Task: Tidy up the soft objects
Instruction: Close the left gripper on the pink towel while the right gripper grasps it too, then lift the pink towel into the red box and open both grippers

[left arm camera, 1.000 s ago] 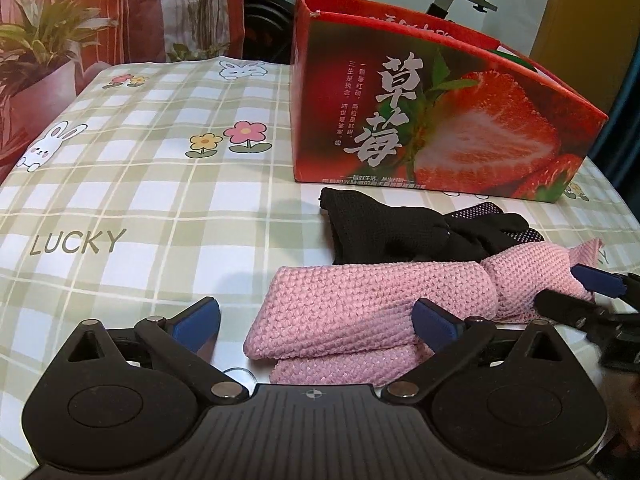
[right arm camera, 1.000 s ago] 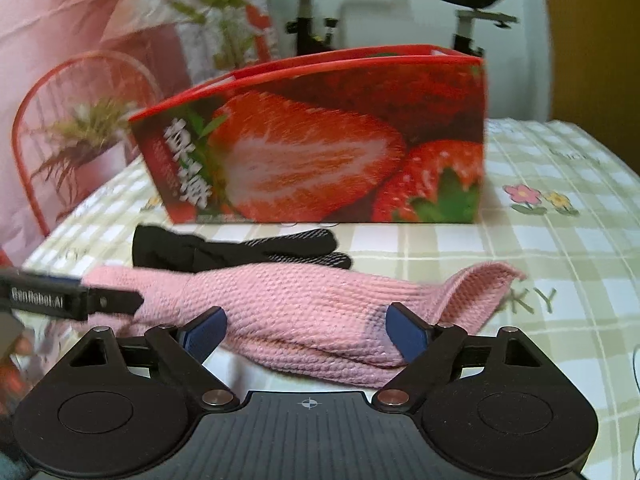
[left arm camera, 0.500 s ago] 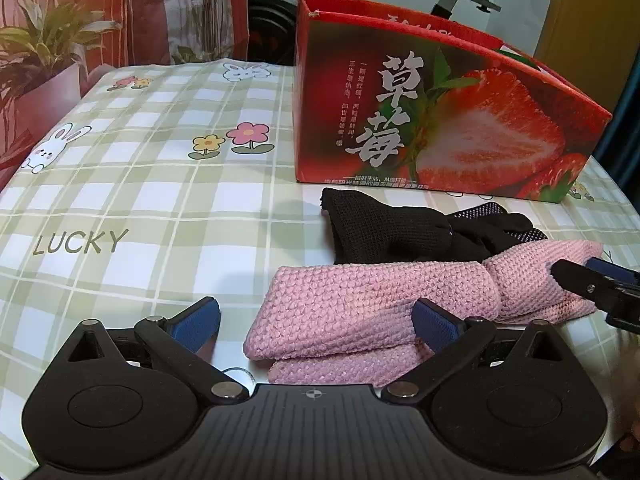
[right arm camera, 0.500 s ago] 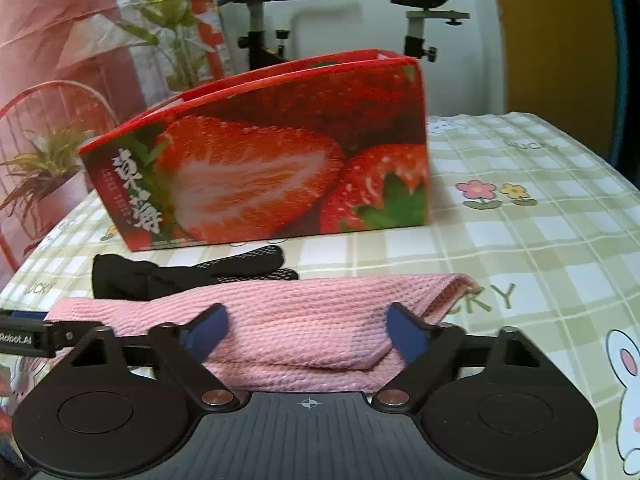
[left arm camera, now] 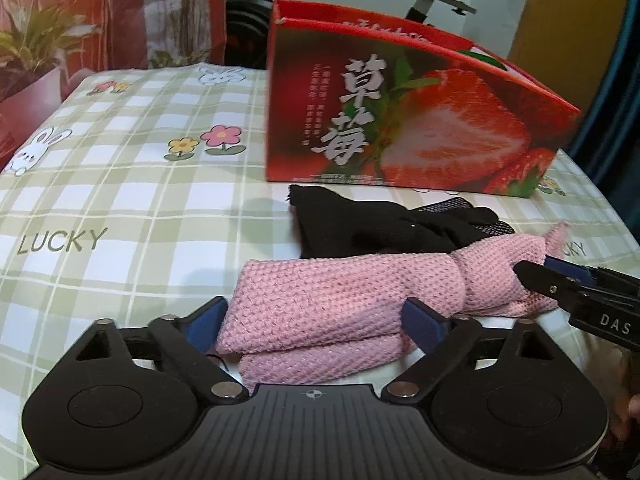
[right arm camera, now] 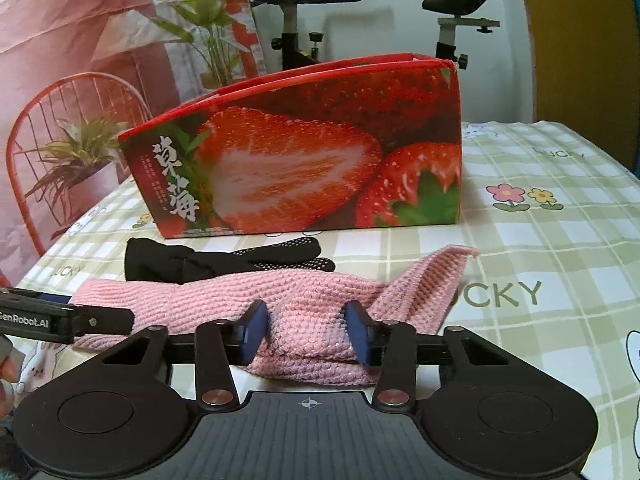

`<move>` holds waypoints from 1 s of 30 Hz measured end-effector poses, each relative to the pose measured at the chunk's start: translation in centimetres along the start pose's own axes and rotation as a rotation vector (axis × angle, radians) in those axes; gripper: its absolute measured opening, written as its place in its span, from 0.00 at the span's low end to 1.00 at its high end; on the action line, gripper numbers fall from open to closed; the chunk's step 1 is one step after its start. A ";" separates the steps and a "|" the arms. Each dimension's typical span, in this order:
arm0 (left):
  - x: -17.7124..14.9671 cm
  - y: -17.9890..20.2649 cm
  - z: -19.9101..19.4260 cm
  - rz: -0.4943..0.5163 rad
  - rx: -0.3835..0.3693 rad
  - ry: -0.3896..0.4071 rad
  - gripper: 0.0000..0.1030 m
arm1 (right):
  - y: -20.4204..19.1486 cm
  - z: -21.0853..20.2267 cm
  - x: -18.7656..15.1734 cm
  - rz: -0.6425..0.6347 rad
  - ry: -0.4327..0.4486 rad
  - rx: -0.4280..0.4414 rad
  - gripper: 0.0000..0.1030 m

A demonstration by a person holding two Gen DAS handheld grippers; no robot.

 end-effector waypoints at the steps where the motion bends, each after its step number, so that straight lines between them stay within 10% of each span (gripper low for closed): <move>1: 0.0 0.1 -0.1 0.004 -0.010 0.007 0.82 | -0.1 0.0 0.0 0.000 -0.002 0.005 0.35; 10: -0.3 0.5 -0.9 0.022 -0.091 0.040 0.34 | -0.7 -0.7 0.1 0.009 0.001 0.023 0.20; 30: 0.2 0.0 -4.0 0.016 -0.138 0.150 0.28 | -2.6 -3.5 2.2 -0.063 0.101 0.005 0.17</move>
Point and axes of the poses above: each gripper's, at about its wrist camera, not at the fingertips, and z roughly the way its jaws point, y to its right, x to its top, the point moved 4 cm from there along z, roughly the way its jaws point, and after that the axes turned 14 degrees about x, right-handed, at the moved point
